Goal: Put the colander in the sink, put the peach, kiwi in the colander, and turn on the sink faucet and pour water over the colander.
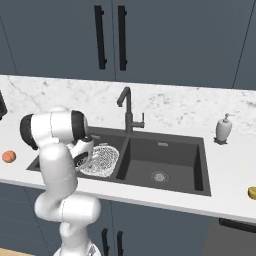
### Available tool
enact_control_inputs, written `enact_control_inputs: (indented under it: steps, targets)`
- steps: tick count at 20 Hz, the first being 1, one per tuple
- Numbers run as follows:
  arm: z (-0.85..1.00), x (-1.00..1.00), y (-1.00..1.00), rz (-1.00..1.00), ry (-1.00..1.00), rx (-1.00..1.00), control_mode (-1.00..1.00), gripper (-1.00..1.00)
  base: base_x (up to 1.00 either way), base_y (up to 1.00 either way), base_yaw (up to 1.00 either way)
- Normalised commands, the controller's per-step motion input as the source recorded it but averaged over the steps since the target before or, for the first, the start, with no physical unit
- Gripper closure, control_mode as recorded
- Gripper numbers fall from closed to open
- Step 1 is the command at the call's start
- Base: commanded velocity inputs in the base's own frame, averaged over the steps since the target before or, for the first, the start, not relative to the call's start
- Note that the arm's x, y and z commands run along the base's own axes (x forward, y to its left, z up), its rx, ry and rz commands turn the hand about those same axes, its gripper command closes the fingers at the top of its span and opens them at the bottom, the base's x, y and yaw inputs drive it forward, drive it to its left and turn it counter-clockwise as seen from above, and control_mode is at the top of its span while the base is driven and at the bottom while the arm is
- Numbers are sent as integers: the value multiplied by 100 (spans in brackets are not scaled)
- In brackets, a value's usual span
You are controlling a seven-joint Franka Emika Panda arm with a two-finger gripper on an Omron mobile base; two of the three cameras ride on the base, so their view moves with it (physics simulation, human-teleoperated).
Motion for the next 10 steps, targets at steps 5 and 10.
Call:
enact_control_inputs:
  steps: [5,10]
  targets:
    - [77,-10,0,0,-22,0,-100,-100,0,0,0]
    - [100,-4,1,0,-14,0,-100,-100,0,0,0]
